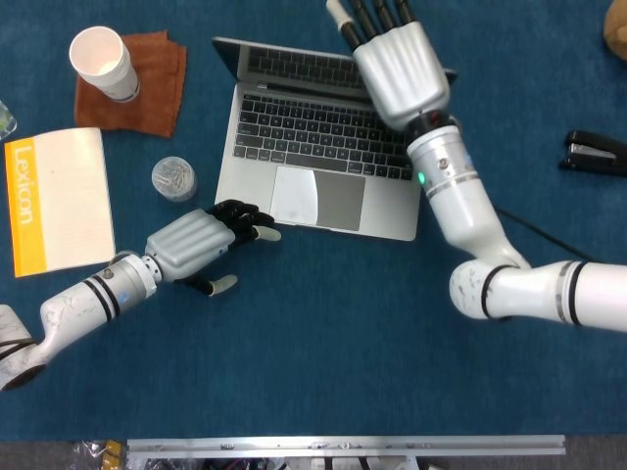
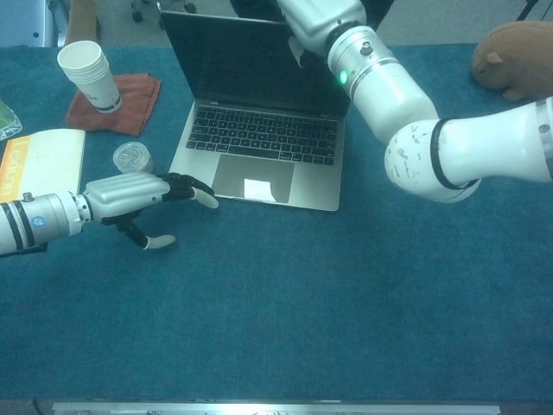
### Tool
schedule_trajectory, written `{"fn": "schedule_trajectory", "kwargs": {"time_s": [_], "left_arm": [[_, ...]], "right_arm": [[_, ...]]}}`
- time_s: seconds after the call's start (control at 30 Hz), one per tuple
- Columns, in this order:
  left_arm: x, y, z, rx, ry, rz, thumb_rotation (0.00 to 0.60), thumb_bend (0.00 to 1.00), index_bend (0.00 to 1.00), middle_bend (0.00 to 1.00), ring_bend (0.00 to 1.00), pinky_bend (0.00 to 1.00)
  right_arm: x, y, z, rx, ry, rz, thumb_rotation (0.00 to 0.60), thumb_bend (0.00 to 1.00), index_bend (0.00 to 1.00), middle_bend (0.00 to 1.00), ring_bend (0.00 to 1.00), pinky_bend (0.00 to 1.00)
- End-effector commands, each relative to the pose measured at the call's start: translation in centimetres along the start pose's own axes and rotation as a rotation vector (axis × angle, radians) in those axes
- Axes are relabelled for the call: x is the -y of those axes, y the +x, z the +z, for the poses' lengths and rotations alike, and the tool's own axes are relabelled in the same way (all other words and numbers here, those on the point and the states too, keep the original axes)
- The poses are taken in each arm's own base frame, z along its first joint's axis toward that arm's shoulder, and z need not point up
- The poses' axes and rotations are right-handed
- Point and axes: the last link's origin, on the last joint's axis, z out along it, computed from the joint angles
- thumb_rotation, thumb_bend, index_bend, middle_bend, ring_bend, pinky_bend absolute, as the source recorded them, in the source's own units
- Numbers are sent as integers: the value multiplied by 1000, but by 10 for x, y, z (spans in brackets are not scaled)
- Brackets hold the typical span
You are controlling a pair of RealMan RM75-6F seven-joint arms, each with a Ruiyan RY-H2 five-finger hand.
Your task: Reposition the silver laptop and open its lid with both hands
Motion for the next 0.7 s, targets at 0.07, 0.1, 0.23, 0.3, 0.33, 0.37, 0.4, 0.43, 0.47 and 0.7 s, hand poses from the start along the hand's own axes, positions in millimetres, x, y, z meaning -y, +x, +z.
{"fn": "schedule_trajectory", "kwargs": {"time_s": [0.07, 0.1, 0.23, 0.3, 0.33, 0.37, 0.4, 0.43, 0.47, 0.7], "left_arm": [[-1, 0, 1, 2, 1, 2, 600, 384, 150, 78, 13, 69], [-1, 0, 1, 2, 1, 3, 600, 384, 150, 78, 13, 69], [-1, 0, 1, 6, 2, 7, 600, 383, 150, 78, 13, 69], [-2, -1, 2, 7, 1, 6, 600, 383, 150, 78, 13, 69], [-2, 0, 2, 7, 1, 6, 600, 384, 150, 78, 13, 69], [-2, -1, 2, 8, 1, 7, 600, 384, 150, 78, 13, 69], [-2, -1, 2, 8, 0, 7, 600, 384, 150, 78, 13, 69], [-3, -1, 2, 9, 0, 7, 600, 384, 150, 78, 13, 69], [-3, -1, 2, 10, 0, 8, 600, 383, 150, 78, 13, 69], [-4, 0, 4, 12, -1, 12, 600, 384, 150, 78, 13, 69]], "right_arm": [[-11, 0, 9, 0, -37, 5, 600, 506, 0, 64, 23, 70], [-13, 0, 11, -1, -46, 5, 600, 506, 0, 64, 23, 70], [-24, -1, 18, -2, -78, -7, 600, 506, 0, 64, 23, 70], [-30, -2, 21, 1, -100, -7, 600, 506, 0, 64, 23, 70], [-33, -2, 23, 2, -110, -8, 600, 505, 0, 64, 23, 70], [-36, -3, 24, 4, -119, -11, 600, 506, 0, 64, 23, 70], [-40, -4, 26, 7, -131, -15, 600, 505, 0, 64, 23, 70], [-43, -5, 27, 8, -140, -18, 600, 505, 0, 64, 23, 70], [-46, -6, 28, 9, -149, -22, 600, 506, 0, 64, 23, 70], [-63, -11, 31, 20, -197, -37, 600, 506, 0, 64, 23, 70]]}}
